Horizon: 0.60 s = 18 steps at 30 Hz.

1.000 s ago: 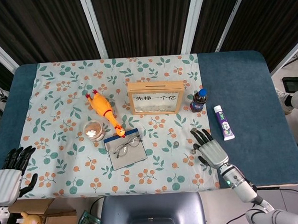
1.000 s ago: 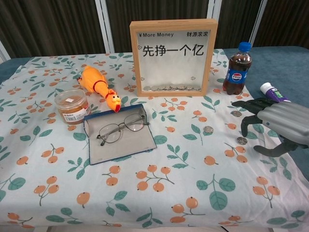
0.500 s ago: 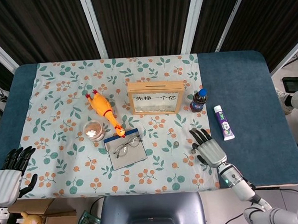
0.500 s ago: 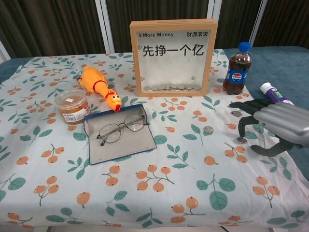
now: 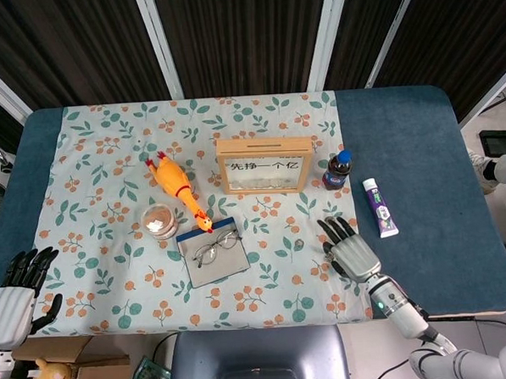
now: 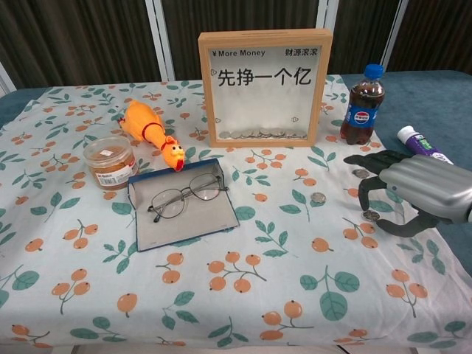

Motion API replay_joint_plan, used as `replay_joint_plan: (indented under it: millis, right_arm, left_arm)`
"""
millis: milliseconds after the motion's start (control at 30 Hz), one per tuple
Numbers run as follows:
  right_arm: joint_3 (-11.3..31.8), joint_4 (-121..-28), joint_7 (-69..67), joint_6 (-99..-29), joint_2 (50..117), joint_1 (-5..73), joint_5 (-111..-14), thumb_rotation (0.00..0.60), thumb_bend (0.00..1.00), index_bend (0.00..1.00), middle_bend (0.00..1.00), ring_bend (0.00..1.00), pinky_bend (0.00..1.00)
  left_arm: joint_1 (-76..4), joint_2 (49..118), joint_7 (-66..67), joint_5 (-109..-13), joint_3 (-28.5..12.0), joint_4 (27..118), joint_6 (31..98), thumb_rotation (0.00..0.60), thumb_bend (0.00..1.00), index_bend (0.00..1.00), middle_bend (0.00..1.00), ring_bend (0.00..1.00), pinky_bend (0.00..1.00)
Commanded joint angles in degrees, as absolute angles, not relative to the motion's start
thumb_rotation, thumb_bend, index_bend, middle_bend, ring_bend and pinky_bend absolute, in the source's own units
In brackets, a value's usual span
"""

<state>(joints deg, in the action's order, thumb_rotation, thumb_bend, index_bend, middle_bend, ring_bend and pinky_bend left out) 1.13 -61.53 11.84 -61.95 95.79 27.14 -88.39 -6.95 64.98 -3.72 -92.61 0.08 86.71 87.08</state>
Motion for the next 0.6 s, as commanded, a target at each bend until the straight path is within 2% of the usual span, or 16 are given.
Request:
replay_joint_plan:
  millis: [33,600]
  right_arm:
    - [1.31,-61.61,12.38,-61.73,95.99,27.36,-88.04,0.600,0.51,0.60,0.11,0.00,0.00]
    - [1.23,-62.58,14.79,-61.81,95.84,27.78,-87.18,0.600,0.54,0.61,0.12,0.00,0.00]
  left_arm:
    - [-6.97,64.98,-3.80,-92.67,0.09,86.65,87.09,0.600,0.44,0.00,0.06,0.00,0.01]
    - [-6.73,64.83,-4.47,-92.66,-0.06,86.53,87.69,0.600,0.44,0.00,0.07,0.00,0.01]
